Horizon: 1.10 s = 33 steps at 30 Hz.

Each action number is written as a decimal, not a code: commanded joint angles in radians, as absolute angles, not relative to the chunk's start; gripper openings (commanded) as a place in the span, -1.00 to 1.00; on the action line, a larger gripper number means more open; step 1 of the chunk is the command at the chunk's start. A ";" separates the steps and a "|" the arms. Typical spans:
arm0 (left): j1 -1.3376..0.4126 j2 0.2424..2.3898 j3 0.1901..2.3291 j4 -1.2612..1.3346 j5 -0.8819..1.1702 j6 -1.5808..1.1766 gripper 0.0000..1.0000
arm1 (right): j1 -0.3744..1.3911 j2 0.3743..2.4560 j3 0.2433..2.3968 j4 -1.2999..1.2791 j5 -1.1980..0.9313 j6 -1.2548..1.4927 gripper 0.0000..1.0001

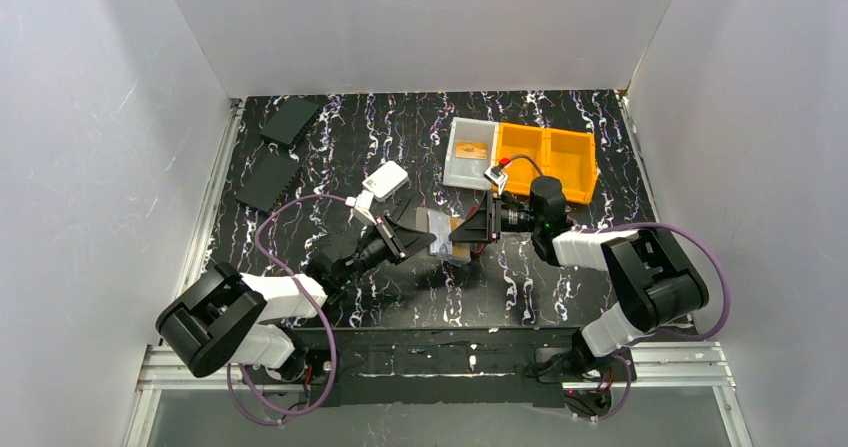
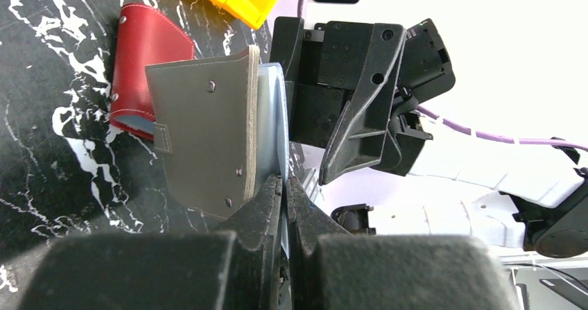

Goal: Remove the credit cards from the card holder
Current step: Remove the credit card from the card holder.

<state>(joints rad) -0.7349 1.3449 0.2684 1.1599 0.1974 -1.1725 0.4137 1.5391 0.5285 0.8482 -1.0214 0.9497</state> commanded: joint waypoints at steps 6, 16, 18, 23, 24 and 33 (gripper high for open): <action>-0.732 1.276 0.356 1.270 0.175 -1.198 -1.00 | 0.414 1.565 0.595 1.107 -1.069 1.194 0.17; -0.733 1.269 0.394 1.266 0.201 -1.211 -1.00 | 0.414 1.583 0.620 1.255 -1.071 1.348 0.09; -0.732 1.262 0.389 1.261 0.201 -1.206 -1.00 | 0.414 1.584 0.628 1.291 -1.072 1.384 0.02; -0.733 1.241 0.364 1.232 0.196 -1.192 -1.00 | 0.407 1.569 0.642 1.335 -1.074 1.424 -0.21; -0.732 1.236 0.358 1.230 0.194 -1.192 -1.00 | 0.405 1.564 0.641 1.336 -1.073 1.424 -0.27; -0.733 1.224 0.333 1.193 0.189 -1.187 -1.00 | 0.378 1.525 0.623 1.302 -1.058 1.387 -0.91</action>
<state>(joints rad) -0.7315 1.2617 0.3416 1.1767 0.1905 -1.2041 0.3927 1.5772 0.5949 1.2392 -1.0668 1.4101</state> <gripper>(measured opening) 0.010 0.113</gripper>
